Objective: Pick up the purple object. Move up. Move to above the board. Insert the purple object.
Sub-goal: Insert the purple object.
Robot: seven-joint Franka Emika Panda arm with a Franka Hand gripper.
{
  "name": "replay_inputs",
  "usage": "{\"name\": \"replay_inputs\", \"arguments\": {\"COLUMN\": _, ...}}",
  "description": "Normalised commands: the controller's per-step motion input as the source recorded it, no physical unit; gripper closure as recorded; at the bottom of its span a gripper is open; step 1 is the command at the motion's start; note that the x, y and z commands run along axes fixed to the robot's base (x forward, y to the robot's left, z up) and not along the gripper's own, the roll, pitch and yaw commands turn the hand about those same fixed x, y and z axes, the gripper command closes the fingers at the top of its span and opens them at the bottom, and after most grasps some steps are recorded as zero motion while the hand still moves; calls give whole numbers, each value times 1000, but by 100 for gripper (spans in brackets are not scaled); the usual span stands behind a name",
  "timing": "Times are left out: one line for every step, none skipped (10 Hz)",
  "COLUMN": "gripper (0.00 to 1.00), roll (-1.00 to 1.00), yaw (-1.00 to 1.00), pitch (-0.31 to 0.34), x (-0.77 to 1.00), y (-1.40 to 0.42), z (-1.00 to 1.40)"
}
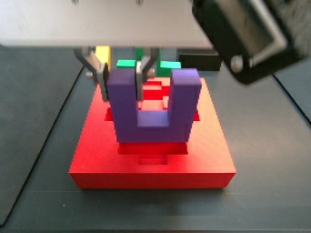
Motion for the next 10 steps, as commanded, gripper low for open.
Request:
{"name": "replay_inputs", "arguments": {"gripper": 100, "roll": 0, "yaw": 9, "pitch": -33, "x": 0, "y": -129, "z": -140}}
{"name": "replay_inputs", "arguments": {"gripper": 100, "roll": 10, "yaw": 11, "pitch": 0, "x": 0, "y": -91, "z": -9}}
{"name": "replay_inputs", "arguments": {"gripper": 100, "roll": 60, "yaw": 31, "pitch": 9, "x": 0, "y": 0, "z": 0}}
{"name": "replay_inputs", "arguments": {"gripper": 100, "roll": 40, "yaw": 40, "pitch": 0, "x": -146, "y": 0, "z": -6}}
{"name": "replay_inputs", "arguments": {"gripper": 100, "roll": 10, "yaw": 77, "pitch": 0, "x": -40, "y": 0, "z": -60}}
{"name": "replay_inputs", "arguments": {"gripper": 100, "roll": 23, "yaw": 103, "pitch": 0, "x": 0, "y": 0, "z": -137}}
{"name": "replay_inputs", "arguments": {"gripper": 100, "roll": 1, "yaw": 91, "pitch": 0, "x": 11, "y": 3, "z": -157}}
{"name": "replay_inputs", "arguments": {"gripper": 100, "roll": 14, "yaw": 0, "pitch": 0, "x": 54, "y": 0, "z": -137}}
{"name": "replay_inputs", "arguments": {"gripper": 100, "roll": 41, "yaw": 0, "pitch": 0, "x": 91, "y": 0, "z": -123}}
{"name": "replay_inputs", "arguments": {"gripper": 100, "roll": 11, "yaw": 0, "pitch": 0, "x": 49, "y": 0, "z": -97}}
